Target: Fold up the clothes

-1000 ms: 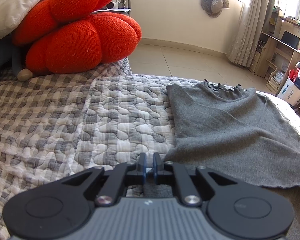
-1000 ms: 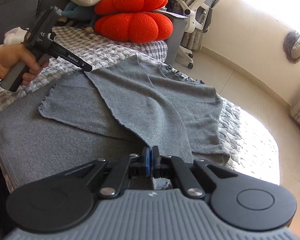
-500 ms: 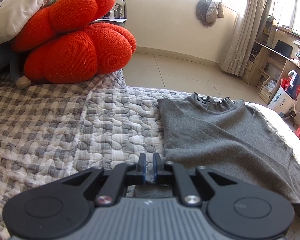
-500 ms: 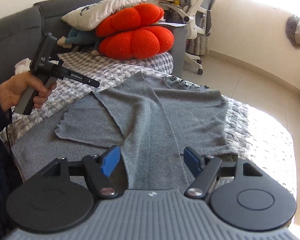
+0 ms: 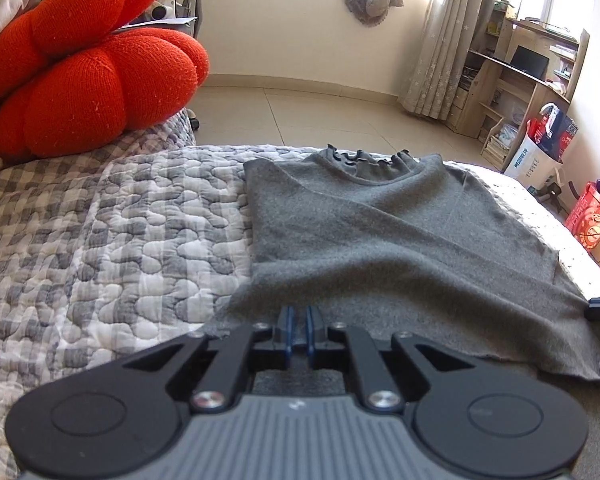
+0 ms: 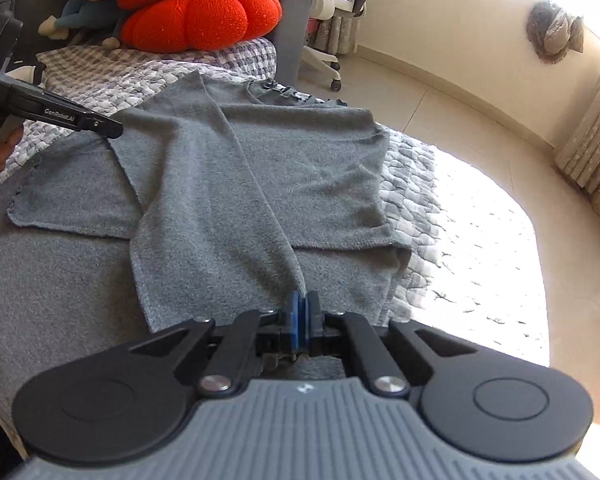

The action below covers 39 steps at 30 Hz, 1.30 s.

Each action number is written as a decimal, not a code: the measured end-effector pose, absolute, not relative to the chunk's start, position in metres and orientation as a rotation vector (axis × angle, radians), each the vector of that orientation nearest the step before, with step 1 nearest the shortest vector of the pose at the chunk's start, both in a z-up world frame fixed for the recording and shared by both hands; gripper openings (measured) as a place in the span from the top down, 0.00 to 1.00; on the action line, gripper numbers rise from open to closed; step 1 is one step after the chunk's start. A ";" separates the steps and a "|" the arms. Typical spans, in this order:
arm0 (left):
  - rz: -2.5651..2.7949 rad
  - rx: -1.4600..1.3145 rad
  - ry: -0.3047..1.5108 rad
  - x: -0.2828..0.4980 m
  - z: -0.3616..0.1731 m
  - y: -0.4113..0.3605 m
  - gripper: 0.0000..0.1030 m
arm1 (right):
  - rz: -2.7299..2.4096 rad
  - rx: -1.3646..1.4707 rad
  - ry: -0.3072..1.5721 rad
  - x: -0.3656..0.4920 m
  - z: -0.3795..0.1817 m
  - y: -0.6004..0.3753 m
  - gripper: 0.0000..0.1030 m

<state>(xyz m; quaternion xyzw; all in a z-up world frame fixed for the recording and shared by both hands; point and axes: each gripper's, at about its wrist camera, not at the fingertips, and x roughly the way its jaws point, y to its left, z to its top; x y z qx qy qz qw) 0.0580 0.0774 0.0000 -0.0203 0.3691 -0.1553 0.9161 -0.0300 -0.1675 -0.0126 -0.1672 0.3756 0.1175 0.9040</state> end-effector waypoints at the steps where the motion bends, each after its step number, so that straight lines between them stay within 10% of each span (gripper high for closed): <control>1: -0.316 -0.047 0.763 0.059 0.000 0.079 0.92 | 0.207 -0.359 0.767 -0.029 -0.012 -0.171 0.99; 6: -0.316 -0.047 0.766 0.058 0.000 0.081 0.92 | 0.211 -0.362 0.782 -0.022 -0.026 -0.177 0.98; 14: -0.318 -0.081 0.774 0.059 0.001 0.086 0.92 | 0.471 -0.372 0.542 -0.057 0.009 -0.136 0.51; 24: -0.313 -0.092 0.778 0.059 0.002 0.088 0.92 | 0.543 -0.503 0.682 -0.044 -0.031 -0.085 0.56; 27: -0.285 -0.058 0.768 0.059 0.002 0.087 0.92 | 0.521 -0.469 0.692 -0.041 -0.028 -0.091 0.99; 39: -0.240 -0.111 0.745 0.059 0.009 0.105 0.92 | 0.552 -0.360 0.714 -0.048 -0.014 -0.101 0.98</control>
